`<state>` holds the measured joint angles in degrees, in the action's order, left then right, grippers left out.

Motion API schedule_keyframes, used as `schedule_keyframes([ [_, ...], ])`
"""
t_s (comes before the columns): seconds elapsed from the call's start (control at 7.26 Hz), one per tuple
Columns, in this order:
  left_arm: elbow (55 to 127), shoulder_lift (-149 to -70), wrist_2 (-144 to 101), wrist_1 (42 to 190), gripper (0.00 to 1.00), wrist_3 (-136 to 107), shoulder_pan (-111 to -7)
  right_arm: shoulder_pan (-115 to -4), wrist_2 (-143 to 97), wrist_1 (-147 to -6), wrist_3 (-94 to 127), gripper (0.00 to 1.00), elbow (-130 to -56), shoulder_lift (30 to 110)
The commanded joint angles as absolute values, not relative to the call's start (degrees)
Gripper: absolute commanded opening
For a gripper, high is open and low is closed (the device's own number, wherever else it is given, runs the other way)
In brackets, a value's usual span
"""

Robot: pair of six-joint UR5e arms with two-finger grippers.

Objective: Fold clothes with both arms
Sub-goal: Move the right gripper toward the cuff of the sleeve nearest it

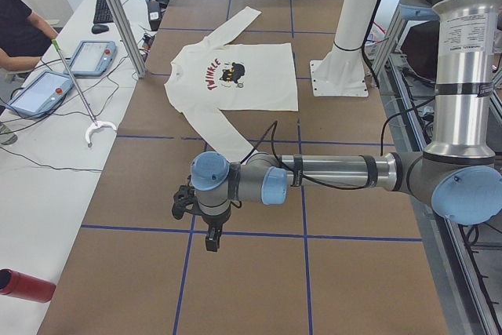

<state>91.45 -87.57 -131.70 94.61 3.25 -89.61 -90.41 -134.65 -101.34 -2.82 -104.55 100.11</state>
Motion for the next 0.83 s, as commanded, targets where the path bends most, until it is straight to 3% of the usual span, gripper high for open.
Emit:
schedule_keyframes([
  [0.0,91.7,-87.6,-131.8,94.7,1.0,3.5,-89.6,-90.6,-134.7,-101.3,-2.8,1.0,-104.8,99.8],
  [0.69,93.1,-94.0,-137.0,100.1,1.0,3.5,-88.9,-88.4,-140.8,-100.9,0.0,1.0,-103.9,91.1],
])
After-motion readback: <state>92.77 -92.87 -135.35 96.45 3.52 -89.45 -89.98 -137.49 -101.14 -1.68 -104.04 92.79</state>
